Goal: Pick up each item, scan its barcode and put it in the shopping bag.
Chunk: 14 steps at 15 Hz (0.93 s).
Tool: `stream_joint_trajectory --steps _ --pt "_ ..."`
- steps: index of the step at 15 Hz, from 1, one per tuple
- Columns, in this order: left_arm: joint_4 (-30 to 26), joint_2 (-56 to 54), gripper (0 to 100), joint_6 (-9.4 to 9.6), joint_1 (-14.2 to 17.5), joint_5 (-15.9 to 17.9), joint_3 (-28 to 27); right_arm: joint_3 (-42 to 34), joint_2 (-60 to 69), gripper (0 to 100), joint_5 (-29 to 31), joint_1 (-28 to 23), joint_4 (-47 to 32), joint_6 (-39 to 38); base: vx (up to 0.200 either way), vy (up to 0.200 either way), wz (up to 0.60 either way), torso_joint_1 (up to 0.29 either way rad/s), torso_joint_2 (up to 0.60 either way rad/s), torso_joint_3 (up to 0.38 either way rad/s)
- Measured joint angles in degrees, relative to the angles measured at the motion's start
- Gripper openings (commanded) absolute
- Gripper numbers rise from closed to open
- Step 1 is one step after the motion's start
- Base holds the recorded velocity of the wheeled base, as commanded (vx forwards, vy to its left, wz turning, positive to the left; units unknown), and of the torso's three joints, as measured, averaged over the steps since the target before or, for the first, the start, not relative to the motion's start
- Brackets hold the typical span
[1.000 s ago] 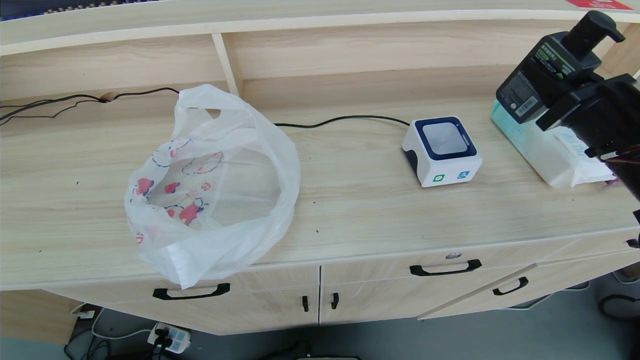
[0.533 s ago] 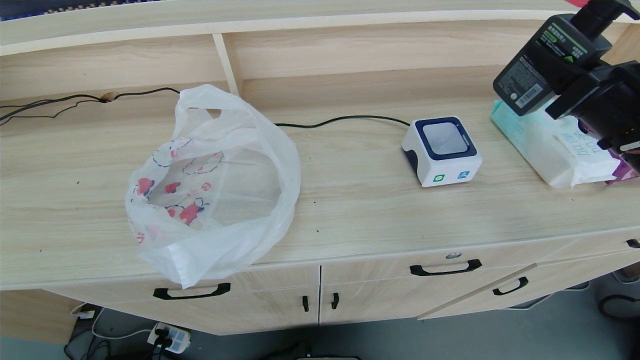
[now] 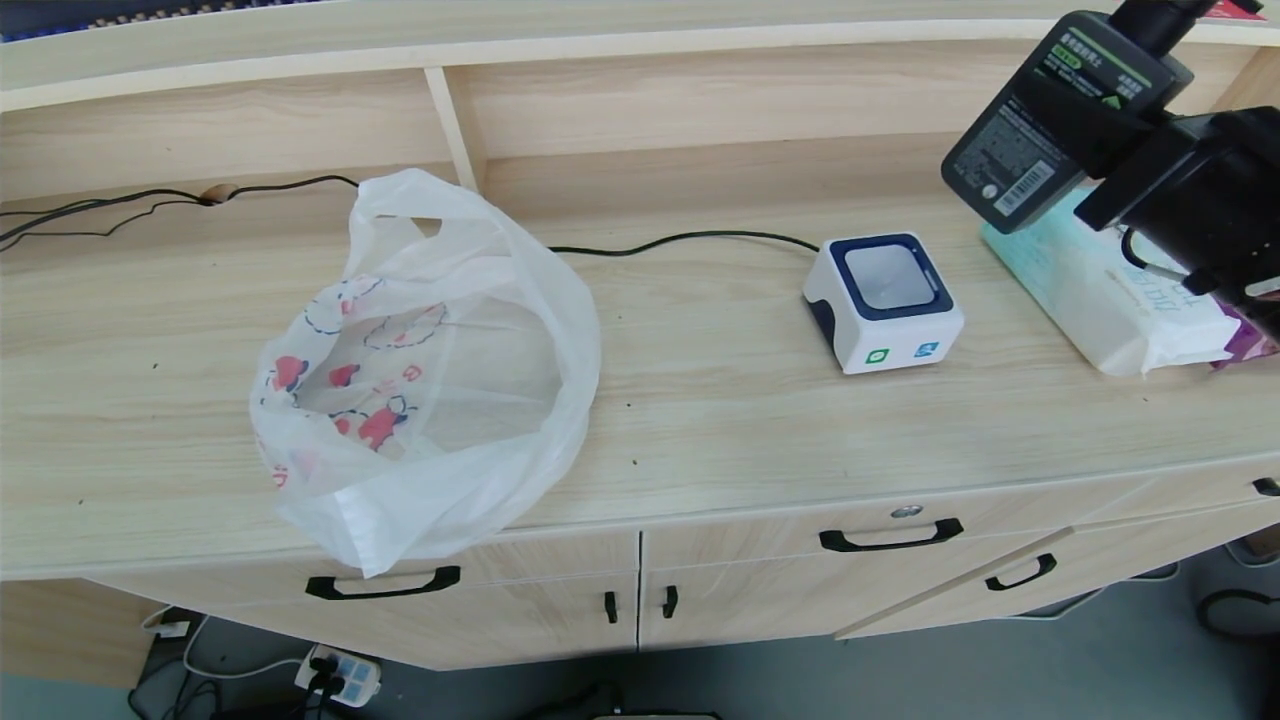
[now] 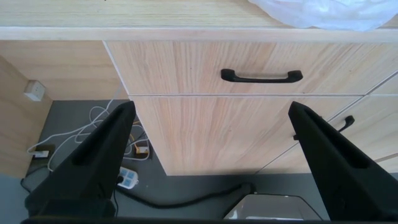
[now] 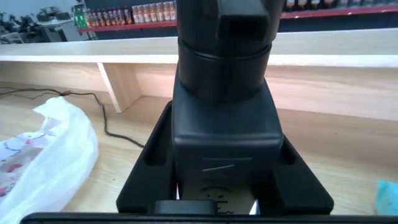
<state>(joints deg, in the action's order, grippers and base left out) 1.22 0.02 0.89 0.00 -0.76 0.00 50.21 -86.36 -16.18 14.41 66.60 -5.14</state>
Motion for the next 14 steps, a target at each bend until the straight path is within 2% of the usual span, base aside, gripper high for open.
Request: stream_joint_trajectory --steps 6,10,14 --pt "-0.02 0.00 100 -0.02 -0.02 0.00 0.00 1.35 3.91 0 0.12 11.50 -3.23 -11.43 0.000 0.000 0.00 0.000 0.00 0.000" --pt "0.00 0.00 100 0.01 -0.07 0.00 0.00 -0.05 5.11 0 0.44 23.71 -3.29 -13.68 0.000 0.000 0.00 0.000 0.00 0.000" --pt "-0.02 0.00 100 0.00 -0.07 0.00 0.00 -3.17 5.00 0 5.07 37.46 -3.32 -13.98 0.000 0.000 0.00 0.000 0.00 0.000"
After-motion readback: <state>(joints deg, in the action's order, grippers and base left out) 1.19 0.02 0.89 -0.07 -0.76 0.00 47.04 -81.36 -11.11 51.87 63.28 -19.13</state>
